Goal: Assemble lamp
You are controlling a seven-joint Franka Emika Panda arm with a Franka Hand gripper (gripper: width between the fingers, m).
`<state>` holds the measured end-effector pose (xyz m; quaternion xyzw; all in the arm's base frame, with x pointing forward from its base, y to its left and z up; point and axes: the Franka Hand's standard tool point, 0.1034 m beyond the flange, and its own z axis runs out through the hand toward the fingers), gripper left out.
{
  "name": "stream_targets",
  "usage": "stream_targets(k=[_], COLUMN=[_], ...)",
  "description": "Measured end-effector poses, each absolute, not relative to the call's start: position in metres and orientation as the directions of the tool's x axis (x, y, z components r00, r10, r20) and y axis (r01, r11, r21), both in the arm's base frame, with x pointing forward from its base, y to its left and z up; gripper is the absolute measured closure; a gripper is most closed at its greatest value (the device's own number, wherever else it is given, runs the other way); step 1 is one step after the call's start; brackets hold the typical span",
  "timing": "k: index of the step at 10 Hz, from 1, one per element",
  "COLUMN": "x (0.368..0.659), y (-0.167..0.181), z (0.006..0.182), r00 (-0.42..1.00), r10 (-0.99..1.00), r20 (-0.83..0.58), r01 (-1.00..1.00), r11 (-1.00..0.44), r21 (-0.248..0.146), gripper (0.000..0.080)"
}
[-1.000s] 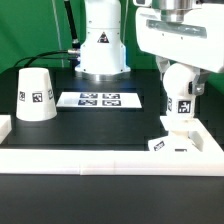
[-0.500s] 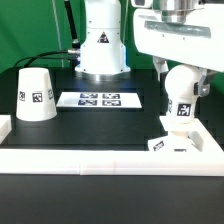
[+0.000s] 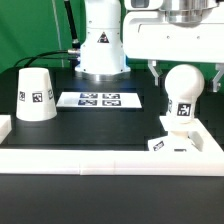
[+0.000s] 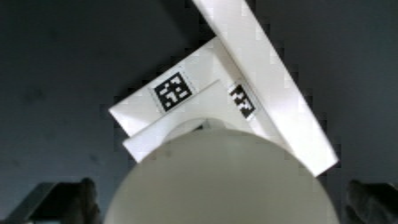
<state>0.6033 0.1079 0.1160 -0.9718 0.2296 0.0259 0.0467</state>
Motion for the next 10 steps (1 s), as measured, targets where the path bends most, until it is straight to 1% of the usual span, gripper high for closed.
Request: stream_targets(k=[2,4,5,8,10], x=[0.6039,0.6045,0.6045,0.6061,0.6094], y=[0.1065,0.1078,0.1083,0.1072,0.1089], z=[0.1161,0.1168,0.1166,0.1169,0.1186], r00=[0.964,0.991,0.999,0.977,0.929], r10=[-0.26,-0.13,-0.031,0.215,0.369], r20=[-0.054,-0.04,-0.03,0.001,0.033], r01=[-0.264,-0.133,-0.033,0.214,0.371], r11=[-0.96,-0.986,-0.995,-0.972,-0.925], r21=[-0.092,-0.097,-0.098,-0.095,-0.083], gripper=[0.01,0.01,0.01,0.01,0.01])
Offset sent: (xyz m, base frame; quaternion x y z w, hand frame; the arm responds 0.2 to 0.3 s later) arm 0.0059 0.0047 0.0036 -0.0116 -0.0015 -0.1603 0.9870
